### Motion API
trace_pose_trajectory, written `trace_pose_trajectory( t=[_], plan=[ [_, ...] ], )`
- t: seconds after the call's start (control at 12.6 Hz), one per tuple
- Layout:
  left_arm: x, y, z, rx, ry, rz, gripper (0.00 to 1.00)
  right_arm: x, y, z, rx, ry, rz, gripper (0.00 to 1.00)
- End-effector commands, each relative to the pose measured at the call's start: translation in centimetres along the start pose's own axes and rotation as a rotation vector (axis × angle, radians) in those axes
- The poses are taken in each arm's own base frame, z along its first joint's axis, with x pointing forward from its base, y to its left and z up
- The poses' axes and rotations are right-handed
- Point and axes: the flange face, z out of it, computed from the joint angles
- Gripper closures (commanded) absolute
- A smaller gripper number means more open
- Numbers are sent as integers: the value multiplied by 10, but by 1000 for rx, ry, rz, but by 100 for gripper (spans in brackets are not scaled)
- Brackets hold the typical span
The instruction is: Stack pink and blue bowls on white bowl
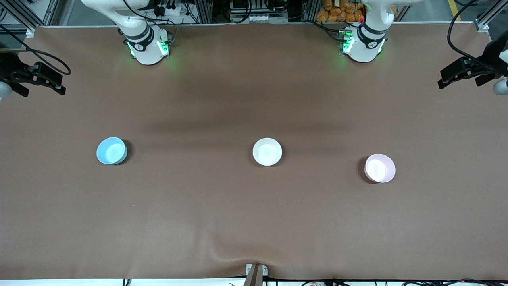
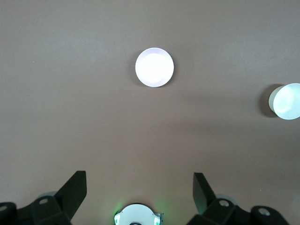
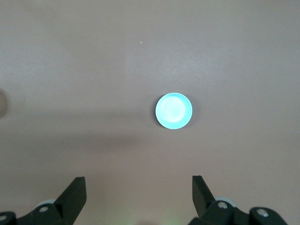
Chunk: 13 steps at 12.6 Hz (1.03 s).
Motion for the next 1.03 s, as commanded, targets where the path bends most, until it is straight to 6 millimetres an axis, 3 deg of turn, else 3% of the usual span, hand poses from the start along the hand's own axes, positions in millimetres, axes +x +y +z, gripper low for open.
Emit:
trace_pose_trajectory(
  t=[0.0, 0.32, 0.95],
  plan=[
    [-6, -6, -3, 11, -17, 7, 0, 1, 3, -1, 14, -8, 3, 0],
    [-7, -9, -9, 26, -7, 1, 0, 1, 3, -1, 14, -8, 4, 0],
    [-29, -12, 18, 39, -12, 17, 0, 1, 5, -1, 17, -8, 8, 0]
  ],
)
